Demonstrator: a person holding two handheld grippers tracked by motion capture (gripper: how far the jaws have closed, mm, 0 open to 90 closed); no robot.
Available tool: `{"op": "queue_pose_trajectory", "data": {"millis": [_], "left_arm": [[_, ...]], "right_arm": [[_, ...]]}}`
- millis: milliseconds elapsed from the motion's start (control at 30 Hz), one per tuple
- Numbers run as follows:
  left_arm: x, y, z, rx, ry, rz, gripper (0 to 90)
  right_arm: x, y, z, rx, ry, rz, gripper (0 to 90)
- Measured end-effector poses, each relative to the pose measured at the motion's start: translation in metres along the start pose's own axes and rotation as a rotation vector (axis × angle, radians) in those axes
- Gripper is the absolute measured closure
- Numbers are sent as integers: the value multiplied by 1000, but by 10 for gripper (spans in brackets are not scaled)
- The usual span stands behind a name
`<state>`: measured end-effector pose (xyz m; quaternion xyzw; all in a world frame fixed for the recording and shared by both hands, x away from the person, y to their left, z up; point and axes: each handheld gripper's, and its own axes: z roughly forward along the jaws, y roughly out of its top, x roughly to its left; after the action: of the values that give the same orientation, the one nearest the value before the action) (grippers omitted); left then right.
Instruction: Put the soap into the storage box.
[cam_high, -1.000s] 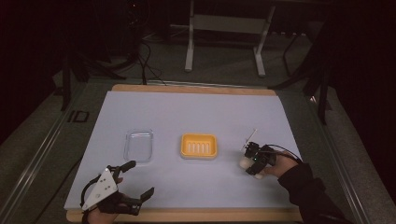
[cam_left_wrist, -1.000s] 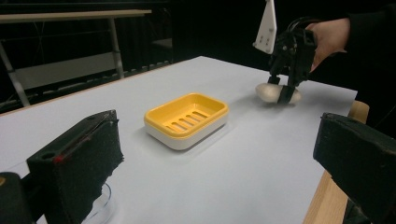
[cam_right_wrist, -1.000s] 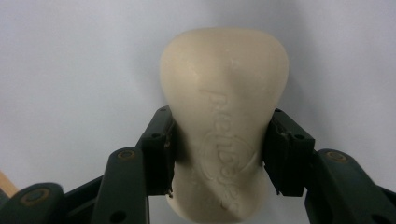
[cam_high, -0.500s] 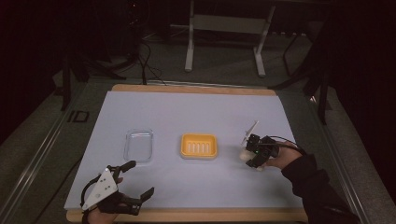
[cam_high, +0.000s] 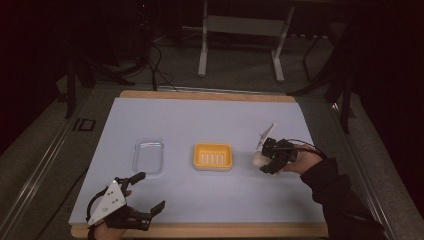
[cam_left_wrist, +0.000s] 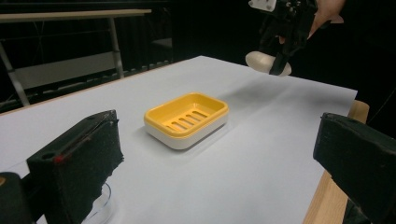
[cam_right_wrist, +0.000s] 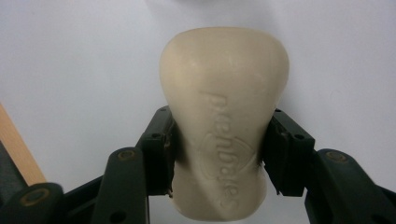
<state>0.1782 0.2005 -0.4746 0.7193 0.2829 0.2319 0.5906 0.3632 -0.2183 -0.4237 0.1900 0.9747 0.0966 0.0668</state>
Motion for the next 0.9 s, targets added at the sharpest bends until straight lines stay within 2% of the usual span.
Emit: {"op": "queue_pose_trajectory", "data": {"millis": [433,533,733,900], "left_arm": [[0,0,0,1,0,-1,12],[0,0,0,0,0,-2,12],[0,0,0,-1,-1,-2,12],[0,0,0,-1,-1,-2,11]], "right_arm": [[-3,20,0,-25,30,-37,500],[-3,27,1,-38,43,-63,500],[0,37,5,-34,22,-116,500],[4,44,4,-72,57,-154,500]]}}
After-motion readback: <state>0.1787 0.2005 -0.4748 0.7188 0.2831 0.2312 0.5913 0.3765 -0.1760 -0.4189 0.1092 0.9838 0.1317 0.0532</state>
